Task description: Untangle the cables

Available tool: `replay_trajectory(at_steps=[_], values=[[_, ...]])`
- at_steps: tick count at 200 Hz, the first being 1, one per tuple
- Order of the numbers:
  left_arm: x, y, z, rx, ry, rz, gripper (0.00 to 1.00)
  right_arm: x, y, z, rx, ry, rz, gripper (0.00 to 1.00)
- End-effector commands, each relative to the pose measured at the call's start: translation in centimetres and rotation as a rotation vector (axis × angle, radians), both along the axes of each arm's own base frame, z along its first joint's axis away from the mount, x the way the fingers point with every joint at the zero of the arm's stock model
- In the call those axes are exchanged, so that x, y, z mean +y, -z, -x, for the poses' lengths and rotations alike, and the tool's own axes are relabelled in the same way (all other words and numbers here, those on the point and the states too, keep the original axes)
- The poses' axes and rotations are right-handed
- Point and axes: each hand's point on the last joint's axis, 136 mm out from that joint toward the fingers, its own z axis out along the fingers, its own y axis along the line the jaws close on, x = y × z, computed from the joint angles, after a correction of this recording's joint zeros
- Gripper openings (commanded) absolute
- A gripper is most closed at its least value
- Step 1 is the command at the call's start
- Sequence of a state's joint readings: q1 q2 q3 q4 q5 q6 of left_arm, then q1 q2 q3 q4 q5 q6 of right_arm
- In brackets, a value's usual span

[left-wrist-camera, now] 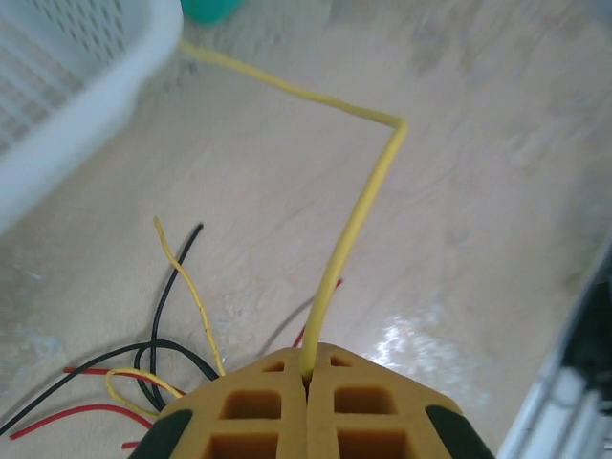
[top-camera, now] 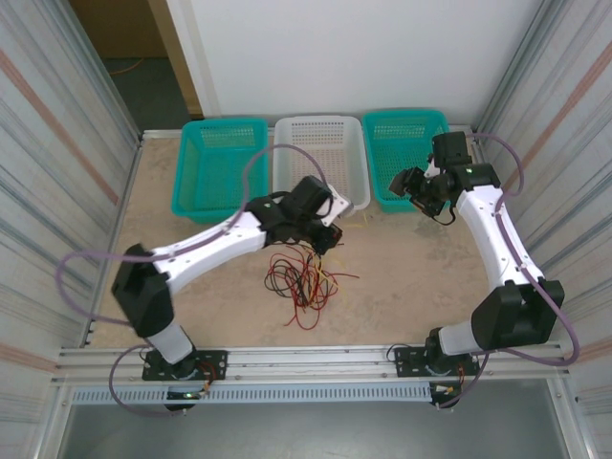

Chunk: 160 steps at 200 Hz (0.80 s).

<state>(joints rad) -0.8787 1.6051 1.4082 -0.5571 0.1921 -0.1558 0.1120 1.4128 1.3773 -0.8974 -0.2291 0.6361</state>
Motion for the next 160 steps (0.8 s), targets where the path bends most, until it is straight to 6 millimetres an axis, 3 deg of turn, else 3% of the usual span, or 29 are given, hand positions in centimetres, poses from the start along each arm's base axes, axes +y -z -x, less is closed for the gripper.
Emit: replay_trajectory(at_steps=[1,21,46,84,108,126,160], values=[[3.3,-3.2,0.3,0.095,-0.105,0.128,0.00,0.5,-0.8,0.8,-0.022,-0.016,-0.005,0.65],[7.6,-6.0,-1.5,0.149,-0.251,0.270,0.00,0.9,-0.9,0.9,-0.029,-0.027,0.000,0.65],[13.9,-8.1,-3.8,0.130,-0.405,0.347,0.00,1.6,-0.9,0.9,-0.038,-0.045,0.010,0.65],[23.1,-9.6,-7.2,0.080,-0.638,0.381,0.00,2.7,-0.9,0.8,-0.036,-0.071,0.017,0.65],[29.1,-8.9,-9.8,0.016,-0.834,0.319,0.00,3.2,-0.9,0.6,-0.037,-0.084,0.021,0.65],[31.1,-7.3,-11.6,0.031,-0.904,0.255,0.00,3.6,-0.7,0.5,-0.027,-0.092,0.021,0.64],[31.4,-4.7,-13.9,0.074,-0.923,0.229,0.00,4.2,-0.5,0.4,-0.023,-0.108,0.032,0.64]])
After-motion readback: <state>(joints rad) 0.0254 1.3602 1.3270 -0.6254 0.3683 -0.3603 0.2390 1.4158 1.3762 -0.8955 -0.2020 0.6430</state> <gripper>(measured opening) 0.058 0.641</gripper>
